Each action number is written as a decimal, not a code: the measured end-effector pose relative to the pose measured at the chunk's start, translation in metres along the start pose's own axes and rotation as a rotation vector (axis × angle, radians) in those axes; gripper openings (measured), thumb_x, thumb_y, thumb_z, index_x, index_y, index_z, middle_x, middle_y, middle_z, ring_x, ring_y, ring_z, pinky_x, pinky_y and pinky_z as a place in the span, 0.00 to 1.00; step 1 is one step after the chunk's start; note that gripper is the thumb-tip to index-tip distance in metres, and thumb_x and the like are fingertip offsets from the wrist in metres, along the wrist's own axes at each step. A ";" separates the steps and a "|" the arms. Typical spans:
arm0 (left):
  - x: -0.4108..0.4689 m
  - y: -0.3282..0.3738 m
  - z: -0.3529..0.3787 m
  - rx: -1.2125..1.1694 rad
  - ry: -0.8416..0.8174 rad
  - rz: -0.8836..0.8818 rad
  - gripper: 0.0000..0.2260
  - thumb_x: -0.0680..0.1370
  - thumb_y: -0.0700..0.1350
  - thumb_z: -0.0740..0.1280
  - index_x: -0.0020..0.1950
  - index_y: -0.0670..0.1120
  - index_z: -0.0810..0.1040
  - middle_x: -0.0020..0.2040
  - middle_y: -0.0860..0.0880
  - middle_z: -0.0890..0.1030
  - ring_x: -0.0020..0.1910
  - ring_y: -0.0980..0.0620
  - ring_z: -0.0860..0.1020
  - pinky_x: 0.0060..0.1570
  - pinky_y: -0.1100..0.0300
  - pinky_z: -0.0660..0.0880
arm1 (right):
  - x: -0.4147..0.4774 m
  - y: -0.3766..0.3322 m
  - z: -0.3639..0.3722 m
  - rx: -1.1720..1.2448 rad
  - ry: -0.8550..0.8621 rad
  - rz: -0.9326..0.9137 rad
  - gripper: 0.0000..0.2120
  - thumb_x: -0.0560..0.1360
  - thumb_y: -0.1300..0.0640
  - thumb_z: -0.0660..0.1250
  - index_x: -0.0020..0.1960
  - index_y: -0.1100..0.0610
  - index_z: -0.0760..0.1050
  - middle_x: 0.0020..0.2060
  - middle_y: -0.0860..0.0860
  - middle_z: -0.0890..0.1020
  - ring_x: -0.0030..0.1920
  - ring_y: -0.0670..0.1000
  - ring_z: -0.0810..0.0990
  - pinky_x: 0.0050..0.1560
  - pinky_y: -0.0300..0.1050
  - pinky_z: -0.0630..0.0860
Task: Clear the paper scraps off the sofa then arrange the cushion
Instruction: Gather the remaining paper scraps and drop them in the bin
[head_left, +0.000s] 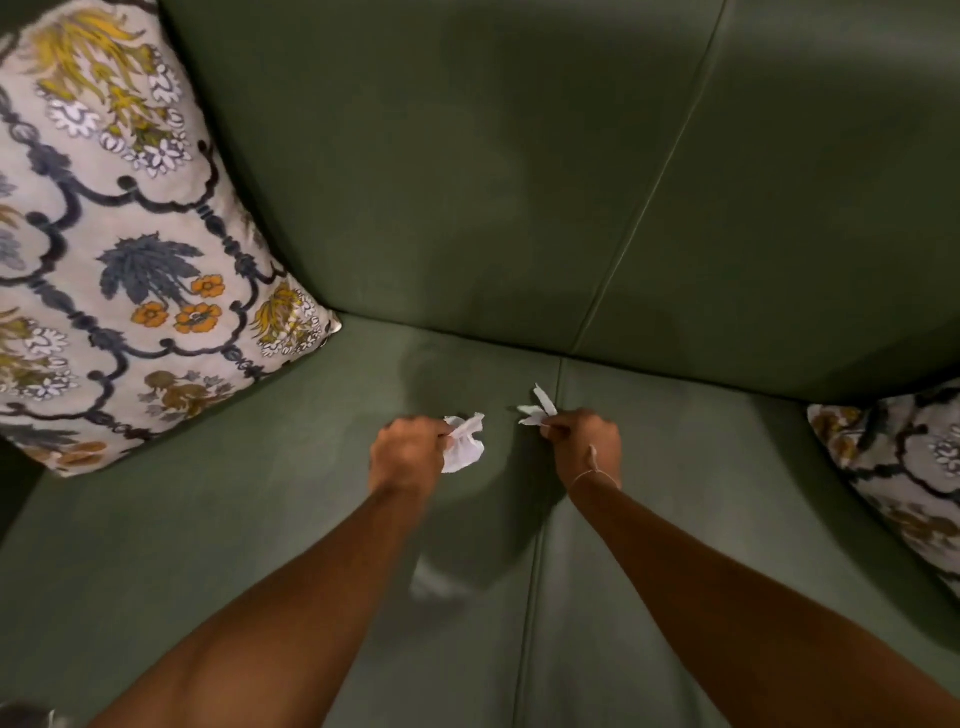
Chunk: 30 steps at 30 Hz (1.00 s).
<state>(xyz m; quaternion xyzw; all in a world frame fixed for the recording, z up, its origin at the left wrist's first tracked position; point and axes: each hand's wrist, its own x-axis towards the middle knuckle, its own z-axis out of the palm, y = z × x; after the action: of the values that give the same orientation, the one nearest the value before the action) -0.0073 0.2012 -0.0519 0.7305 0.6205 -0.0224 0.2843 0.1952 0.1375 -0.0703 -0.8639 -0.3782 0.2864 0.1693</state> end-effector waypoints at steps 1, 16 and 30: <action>-0.009 -0.008 0.001 -0.047 0.017 -0.015 0.10 0.74 0.50 0.67 0.52 0.52 0.84 0.49 0.42 0.85 0.48 0.39 0.81 0.47 0.53 0.76 | -0.010 -0.002 0.002 0.107 0.001 0.082 0.07 0.73 0.56 0.70 0.49 0.51 0.85 0.47 0.54 0.85 0.45 0.52 0.80 0.47 0.42 0.76; -0.217 -0.308 -0.058 -0.408 0.268 -0.520 0.07 0.74 0.49 0.70 0.47 0.49 0.86 0.39 0.42 0.86 0.37 0.42 0.81 0.40 0.56 0.76 | -0.287 -0.152 0.204 0.380 -0.275 0.203 0.12 0.66 0.61 0.76 0.47 0.51 0.82 0.37 0.48 0.84 0.39 0.51 0.82 0.41 0.38 0.77; -0.294 -0.585 -0.053 -0.719 0.261 -1.073 0.13 0.70 0.53 0.73 0.52 0.51 0.85 0.50 0.44 0.87 0.50 0.42 0.83 0.54 0.52 0.79 | -0.418 -0.289 0.463 0.134 -0.678 0.225 0.11 0.72 0.54 0.69 0.54 0.55 0.82 0.50 0.54 0.84 0.43 0.52 0.81 0.42 0.41 0.76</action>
<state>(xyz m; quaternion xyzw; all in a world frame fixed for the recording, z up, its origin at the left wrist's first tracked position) -0.6297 0.0023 -0.1209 0.1759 0.8969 0.1364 0.3822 -0.4841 0.0488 -0.1301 -0.7431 -0.2959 0.5974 0.0580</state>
